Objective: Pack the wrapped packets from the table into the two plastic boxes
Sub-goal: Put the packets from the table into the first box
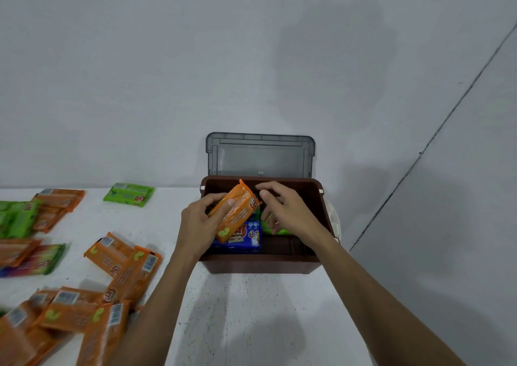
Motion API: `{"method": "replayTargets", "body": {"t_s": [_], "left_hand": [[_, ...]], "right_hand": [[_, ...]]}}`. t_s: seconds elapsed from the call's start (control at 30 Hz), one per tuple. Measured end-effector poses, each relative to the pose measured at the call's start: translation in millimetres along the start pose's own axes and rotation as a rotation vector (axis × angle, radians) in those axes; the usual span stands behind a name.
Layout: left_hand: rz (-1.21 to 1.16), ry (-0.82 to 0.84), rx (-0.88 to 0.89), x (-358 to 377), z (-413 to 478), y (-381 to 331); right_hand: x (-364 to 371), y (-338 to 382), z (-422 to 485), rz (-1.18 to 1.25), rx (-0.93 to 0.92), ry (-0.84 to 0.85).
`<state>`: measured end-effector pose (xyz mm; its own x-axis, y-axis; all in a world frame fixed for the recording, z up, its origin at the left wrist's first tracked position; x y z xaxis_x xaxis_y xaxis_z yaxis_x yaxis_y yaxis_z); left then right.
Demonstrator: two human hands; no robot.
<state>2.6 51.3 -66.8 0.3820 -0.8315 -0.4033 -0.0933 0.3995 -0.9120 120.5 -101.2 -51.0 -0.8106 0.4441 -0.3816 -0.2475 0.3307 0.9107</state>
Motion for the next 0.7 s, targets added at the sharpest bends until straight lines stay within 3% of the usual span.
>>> {"method": "replayTargets", "body": {"t_s": [0.1, 0.3, 0.4, 0.57, 0.63, 0.7], "left_hand": [[-0.058, 0.026, -0.003, -2, 3, -1], [-0.117, 0.072, -0.072, 1, 10, -10], [-0.171, 0.116, -0.163, 7, 13, -16], [-0.635, 0.320, -0.265, 21, 15, -36], [-0.654, 0.376, -0.239, 20, 16, -41], [-0.553, 0.299, -0.191, 11, 18, -37]], "right_hand": [[11, 1, 2, -0.004, -0.023, 0.057], [19, 3, -1, 0.014, -0.143, -0.073], [22, 2, -2, 0.053, -0.107, -0.049], [25, 0, -9, 0.613, -0.014, 0.102], [19, -4, -11, 0.829, -0.013, 0.125], [11, -10, -15, 0.872, 0.013, 0.074]]}}
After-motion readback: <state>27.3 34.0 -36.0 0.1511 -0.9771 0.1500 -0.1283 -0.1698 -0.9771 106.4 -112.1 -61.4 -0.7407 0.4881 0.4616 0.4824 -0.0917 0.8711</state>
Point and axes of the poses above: each hand's wrist, its own z-axis towards the middle knuckle, its own x-axis out of the palm, y = z × x, the point moved 5 cm from there along z, towards the middle knuckle, and after that the axes turned 15 degrees about y, right-handed, at the moved point
